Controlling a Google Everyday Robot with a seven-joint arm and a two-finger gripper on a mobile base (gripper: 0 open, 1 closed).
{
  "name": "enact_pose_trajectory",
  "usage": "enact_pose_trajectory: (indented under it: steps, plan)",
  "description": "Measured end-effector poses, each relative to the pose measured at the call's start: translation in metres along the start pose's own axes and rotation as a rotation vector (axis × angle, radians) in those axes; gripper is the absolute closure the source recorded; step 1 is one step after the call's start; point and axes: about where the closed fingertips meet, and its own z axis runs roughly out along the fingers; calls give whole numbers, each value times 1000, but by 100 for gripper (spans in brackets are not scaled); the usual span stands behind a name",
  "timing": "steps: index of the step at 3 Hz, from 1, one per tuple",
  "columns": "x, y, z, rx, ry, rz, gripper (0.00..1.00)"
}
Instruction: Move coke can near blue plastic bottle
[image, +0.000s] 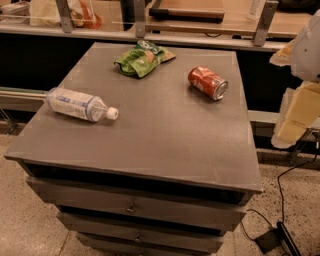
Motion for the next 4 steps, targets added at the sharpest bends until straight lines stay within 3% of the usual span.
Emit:
enact_pose_trajectory:
  steps: [2,4]
  plan:
    - [-4,-13,7,17,-36,36,0]
    - [-20,-79,36,57,-243,230,0]
